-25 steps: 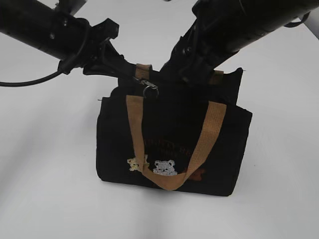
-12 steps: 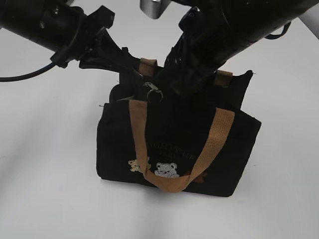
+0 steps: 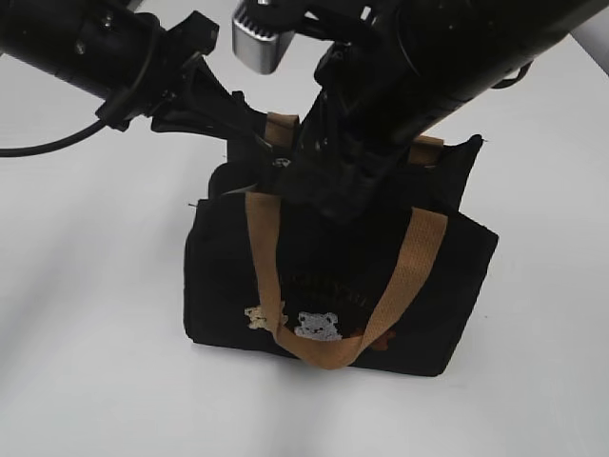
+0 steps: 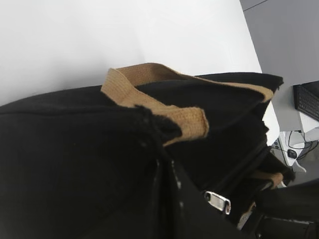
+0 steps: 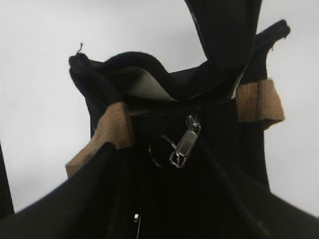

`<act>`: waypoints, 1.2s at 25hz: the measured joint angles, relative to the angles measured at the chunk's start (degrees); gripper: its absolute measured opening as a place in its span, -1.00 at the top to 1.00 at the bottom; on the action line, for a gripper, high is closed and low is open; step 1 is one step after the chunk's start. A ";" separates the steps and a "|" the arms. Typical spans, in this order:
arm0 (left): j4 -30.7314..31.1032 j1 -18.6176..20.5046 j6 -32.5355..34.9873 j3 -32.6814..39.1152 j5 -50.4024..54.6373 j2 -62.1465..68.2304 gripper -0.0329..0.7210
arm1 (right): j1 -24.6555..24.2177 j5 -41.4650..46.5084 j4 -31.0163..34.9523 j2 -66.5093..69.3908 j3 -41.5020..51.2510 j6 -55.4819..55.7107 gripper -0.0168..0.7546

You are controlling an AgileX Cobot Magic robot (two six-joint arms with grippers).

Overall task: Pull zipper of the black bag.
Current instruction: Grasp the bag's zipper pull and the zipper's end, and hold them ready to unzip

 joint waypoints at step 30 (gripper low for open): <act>0.19 0.00 0.00 -0.59 2.27 0.00 0.94 | -1.28 -1.45 -6.14 3.18 0.00 1.77 0.23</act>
